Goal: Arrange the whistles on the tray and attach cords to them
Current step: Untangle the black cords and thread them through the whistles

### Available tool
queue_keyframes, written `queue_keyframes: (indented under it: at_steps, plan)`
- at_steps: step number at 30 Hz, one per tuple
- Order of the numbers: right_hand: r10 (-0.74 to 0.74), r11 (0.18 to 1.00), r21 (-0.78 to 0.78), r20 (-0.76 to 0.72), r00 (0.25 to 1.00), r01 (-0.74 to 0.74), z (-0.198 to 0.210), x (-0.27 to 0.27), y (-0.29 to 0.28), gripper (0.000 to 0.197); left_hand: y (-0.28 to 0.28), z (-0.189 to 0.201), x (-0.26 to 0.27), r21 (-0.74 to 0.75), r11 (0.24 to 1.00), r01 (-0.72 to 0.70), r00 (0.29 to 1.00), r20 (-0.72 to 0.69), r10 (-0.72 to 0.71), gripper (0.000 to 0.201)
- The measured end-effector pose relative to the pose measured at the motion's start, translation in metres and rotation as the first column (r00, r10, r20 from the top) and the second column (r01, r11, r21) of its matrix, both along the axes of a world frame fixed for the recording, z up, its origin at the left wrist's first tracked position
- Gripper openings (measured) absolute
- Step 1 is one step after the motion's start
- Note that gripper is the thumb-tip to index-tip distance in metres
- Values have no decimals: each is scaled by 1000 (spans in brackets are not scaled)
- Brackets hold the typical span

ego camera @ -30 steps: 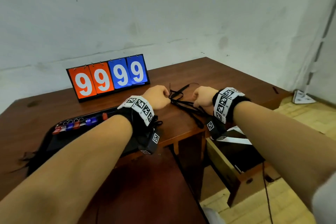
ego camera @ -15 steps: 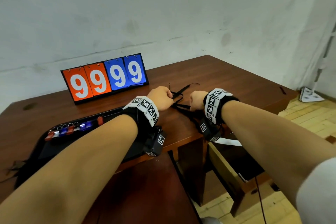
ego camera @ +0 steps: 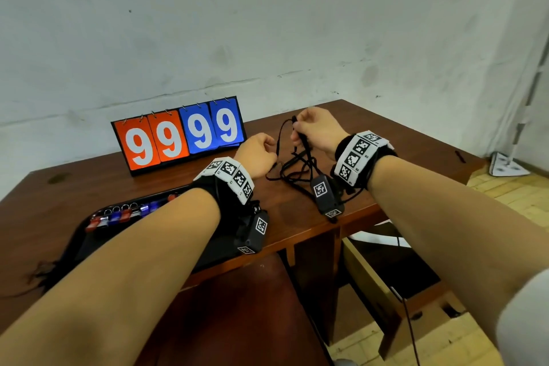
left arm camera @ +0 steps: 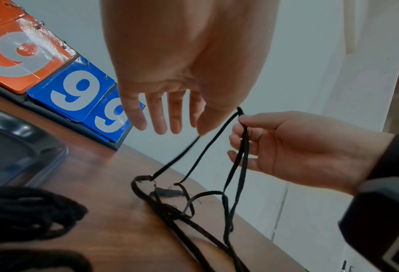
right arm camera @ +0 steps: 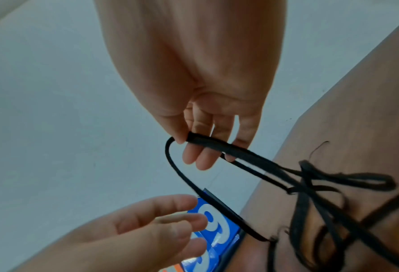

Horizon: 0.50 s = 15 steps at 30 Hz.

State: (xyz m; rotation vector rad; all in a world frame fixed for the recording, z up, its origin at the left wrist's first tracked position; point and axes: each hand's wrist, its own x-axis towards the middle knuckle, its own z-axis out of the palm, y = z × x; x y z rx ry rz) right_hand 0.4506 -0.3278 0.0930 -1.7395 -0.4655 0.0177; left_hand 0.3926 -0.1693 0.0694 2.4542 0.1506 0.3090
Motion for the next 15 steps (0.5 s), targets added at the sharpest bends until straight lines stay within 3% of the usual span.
queue_keyframes:
  at_steps: [6, 12, 15]
  plan:
    - [8, 995, 99, 16, 1000, -10, 21, -13, 6, 5, 5, 11, -8, -179, 983, -34, 996, 79, 49, 46]
    - [127, 990, 60, -21, 992, -125, 27, -21, 7, 5, -6, 24, -15, -374, 916, 143, 990, 47, -135, 78]
    - [140, 989, 49, -17, 990, -139, 29, -21, 10, 7, -12, 25, -15, -373, 917, 140, 989, 14, -145, 72]
